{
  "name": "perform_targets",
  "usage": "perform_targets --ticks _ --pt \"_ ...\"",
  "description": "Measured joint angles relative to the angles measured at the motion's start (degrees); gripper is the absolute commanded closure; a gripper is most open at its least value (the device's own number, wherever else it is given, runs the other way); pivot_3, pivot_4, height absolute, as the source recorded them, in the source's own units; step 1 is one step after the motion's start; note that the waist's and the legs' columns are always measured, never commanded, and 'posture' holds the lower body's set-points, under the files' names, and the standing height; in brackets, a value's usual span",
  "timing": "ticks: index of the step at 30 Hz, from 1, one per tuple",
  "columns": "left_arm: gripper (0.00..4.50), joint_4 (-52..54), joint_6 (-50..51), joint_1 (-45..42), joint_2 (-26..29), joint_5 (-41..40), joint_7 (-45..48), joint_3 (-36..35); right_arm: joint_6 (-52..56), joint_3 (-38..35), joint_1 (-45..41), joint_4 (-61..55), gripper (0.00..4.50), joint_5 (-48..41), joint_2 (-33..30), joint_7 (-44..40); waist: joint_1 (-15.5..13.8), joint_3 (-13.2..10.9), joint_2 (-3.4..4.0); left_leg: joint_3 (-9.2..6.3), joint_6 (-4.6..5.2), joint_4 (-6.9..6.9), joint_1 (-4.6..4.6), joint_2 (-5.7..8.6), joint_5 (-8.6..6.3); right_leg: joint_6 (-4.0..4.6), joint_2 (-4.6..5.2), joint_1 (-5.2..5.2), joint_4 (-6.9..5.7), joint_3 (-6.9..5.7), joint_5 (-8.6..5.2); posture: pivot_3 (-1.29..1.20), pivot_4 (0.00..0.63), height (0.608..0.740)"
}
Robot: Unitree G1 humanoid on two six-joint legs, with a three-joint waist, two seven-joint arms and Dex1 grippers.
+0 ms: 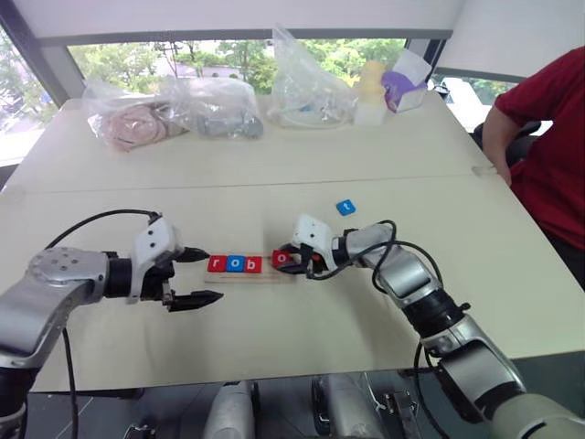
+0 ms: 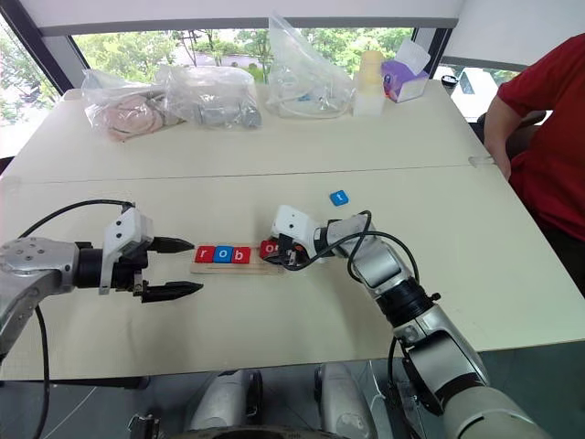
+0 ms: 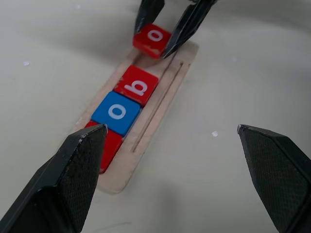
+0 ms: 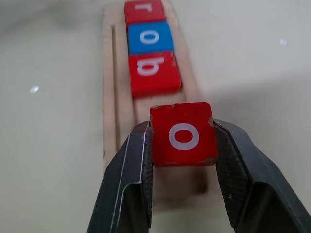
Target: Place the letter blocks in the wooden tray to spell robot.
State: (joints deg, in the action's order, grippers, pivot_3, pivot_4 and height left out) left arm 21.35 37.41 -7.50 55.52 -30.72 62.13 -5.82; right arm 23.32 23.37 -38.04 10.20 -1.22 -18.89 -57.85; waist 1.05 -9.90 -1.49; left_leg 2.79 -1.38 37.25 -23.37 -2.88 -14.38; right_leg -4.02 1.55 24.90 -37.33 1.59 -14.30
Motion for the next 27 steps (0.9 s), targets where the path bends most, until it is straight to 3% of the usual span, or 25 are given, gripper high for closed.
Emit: perform_targets --ticks 24,25,27 --pt "0.00 1.17 0.93 0.34 -1.14 -1.14 -3.62 -0.10 0.10 1.85 -1.12 1.95 3.31 0.55 2.38 -1.03 0.02 0.00 0.00 -0.01 0.00 0.00 0.00 0.00 0.00 0.09 0.00 -0.01 -0.01 0.00 -0.05 0.00 0.150 0.738" --pt "0.00 1.17 0.93 0.34 -1.14 -1.14 -3.64 -0.10 -0.22 1.90 -1.27 2.30 2.25 0.59 2.41 -1.01 0.05 0.00 0.00 -0.01 0.00 0.00 0.01 0.00 0.00 0.08 0.00 0.00 -0.01 0.00 -0.04 0.00 0.150 0.738" --pt "0.00 1.17 0.93 0.34 -1.14 -1.14 -3.65 -0.10 -0.56 1.91 -1.46 2.77 1.38 0.96 2.39 -0.95 0.04 0.00 0.00 -0.01 0.00 0.00 0.01 0.00 0.00 0.08 0.00 0.00 -0.01 0.00 -0.05 0.00 0.150 0.738"
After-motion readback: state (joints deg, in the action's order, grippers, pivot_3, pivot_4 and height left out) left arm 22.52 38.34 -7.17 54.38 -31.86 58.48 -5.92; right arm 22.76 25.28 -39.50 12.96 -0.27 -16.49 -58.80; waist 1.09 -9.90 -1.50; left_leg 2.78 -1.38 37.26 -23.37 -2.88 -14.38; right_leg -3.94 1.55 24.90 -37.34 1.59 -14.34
